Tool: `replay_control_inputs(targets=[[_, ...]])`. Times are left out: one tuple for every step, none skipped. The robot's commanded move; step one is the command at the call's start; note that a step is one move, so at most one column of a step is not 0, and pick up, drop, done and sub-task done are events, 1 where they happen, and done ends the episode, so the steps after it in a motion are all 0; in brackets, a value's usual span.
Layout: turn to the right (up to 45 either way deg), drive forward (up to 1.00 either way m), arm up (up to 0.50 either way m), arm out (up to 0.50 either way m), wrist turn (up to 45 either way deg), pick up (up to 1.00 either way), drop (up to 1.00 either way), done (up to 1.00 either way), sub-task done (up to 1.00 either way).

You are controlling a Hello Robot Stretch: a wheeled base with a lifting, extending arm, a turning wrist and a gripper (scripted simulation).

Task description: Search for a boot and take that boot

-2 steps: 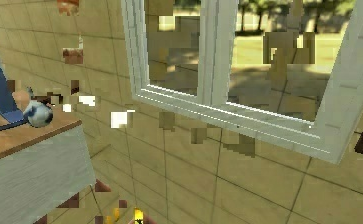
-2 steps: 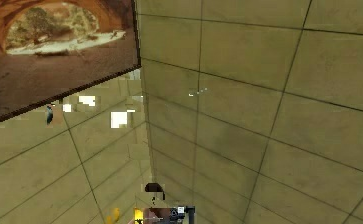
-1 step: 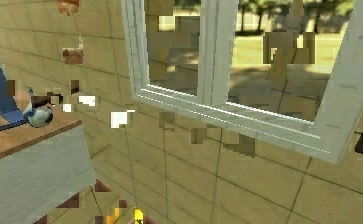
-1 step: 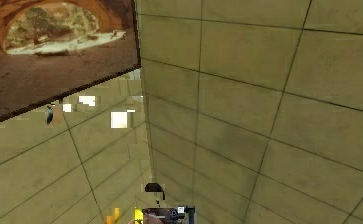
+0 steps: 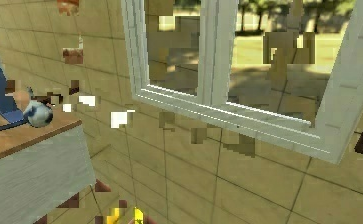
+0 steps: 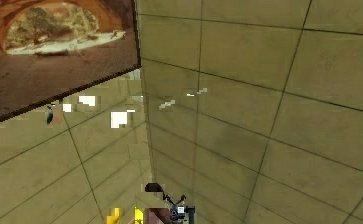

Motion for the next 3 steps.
replay_control_inputs(targets=[[0.0, 0.0, -0.3, 0.0, 0.0, 0.0, 0.0, 0.0, 0.0], [0.0, 0.0, 0.0, 0.0, 0.0, 1.0, 0.0, 0.0, 0.0], [0.0, 0.0, 0.1, 0.0, 0.0, 0.0, 0.0, 0.0, 0.0]])
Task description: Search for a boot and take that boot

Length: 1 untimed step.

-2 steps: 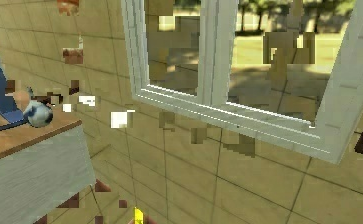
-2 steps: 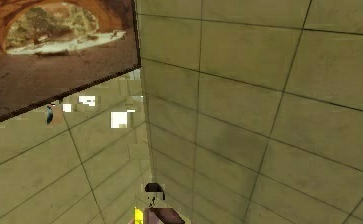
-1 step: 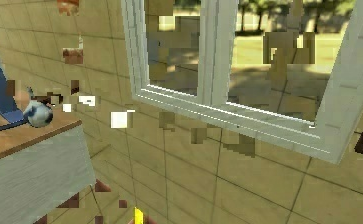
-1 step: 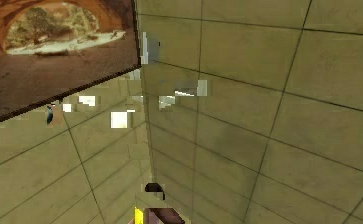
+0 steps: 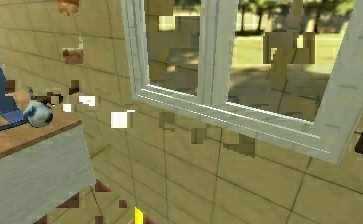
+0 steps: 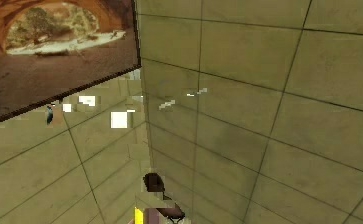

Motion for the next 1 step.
replay_control_inputs(targets=[[0.0, 0.0, 0.0, 0.0, 0.0, 0.0, 0.0, 1.0, 0.0]])
